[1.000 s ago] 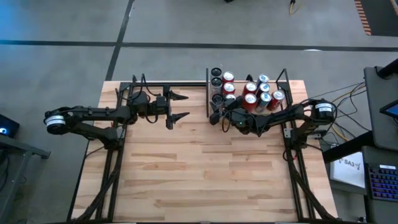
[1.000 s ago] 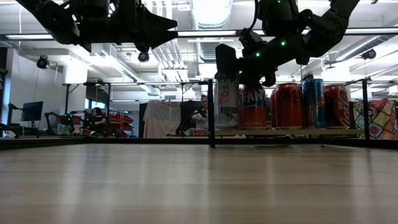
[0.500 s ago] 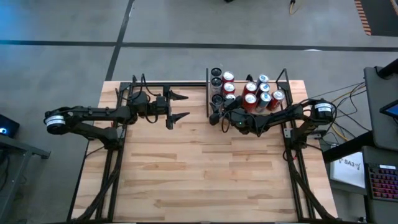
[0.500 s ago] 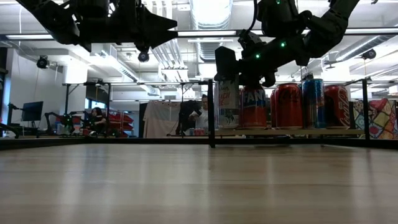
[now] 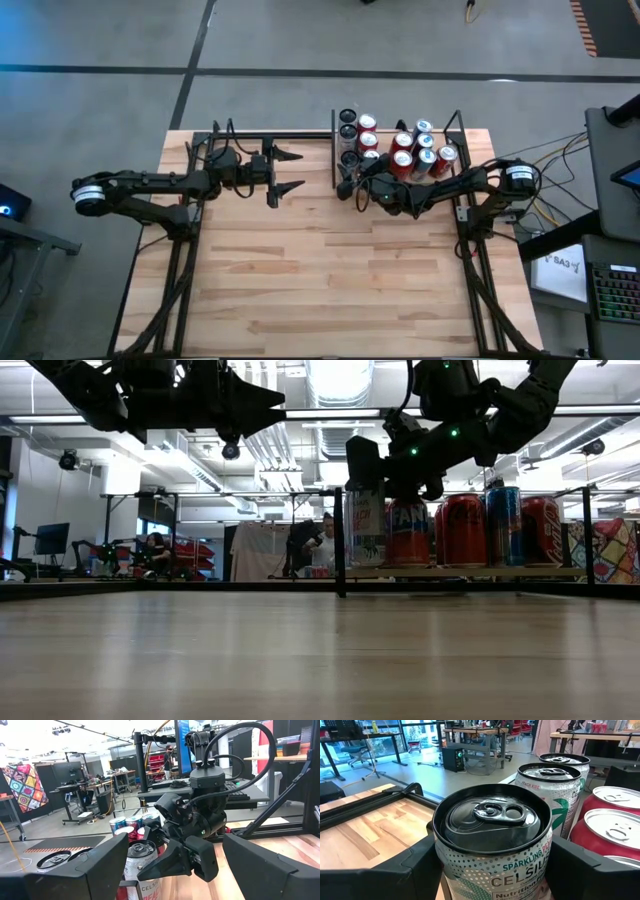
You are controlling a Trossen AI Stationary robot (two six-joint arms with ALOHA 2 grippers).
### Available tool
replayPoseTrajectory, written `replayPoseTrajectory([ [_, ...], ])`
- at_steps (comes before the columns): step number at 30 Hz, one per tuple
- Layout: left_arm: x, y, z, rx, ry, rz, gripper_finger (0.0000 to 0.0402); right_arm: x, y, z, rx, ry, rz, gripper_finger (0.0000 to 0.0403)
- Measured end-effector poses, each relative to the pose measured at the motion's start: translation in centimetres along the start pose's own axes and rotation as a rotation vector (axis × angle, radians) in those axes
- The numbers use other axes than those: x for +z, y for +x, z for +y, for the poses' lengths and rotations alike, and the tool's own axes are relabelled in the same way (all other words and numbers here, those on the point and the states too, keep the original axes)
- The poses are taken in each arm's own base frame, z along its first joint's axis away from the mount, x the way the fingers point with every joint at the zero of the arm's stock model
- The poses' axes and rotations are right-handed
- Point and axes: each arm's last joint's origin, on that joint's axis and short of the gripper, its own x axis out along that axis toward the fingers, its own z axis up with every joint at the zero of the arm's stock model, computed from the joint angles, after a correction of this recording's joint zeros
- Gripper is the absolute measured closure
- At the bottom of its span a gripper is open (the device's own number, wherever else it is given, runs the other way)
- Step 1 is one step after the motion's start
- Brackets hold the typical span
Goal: Place canned beverage on shelf
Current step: Put the white soda can on the shelf aligned with the other white soda cans
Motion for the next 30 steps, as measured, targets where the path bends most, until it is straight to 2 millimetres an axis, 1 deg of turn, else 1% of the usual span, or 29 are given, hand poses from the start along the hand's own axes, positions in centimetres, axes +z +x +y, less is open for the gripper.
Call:
replayPoseTrajectory([
  [8,0.01,0.0,0.0,0.0,0.0,0.0,0.0093,0.01,0.05,-0.06,-0.003,0.009,0.0,0.0132],
  [13,0.01,-0.01,0.0,0.0,0.003,0.0,0.0093,0.02,0.1,-0.12,-0.006,0.024,0.0,0.0126],
  [20,0.0,0.0,-0.01,0.0,0.003,0.0,0.0093,-0.59,0.52,-0.21,-0.025,0.031,0.007,0.0128],
  [30,0.0,0.0,-0.01,0.0,0.003,0.0,0.0093,-0.63,0.51,-0.2,-0.019,0.027,0.012,0.0109],
])
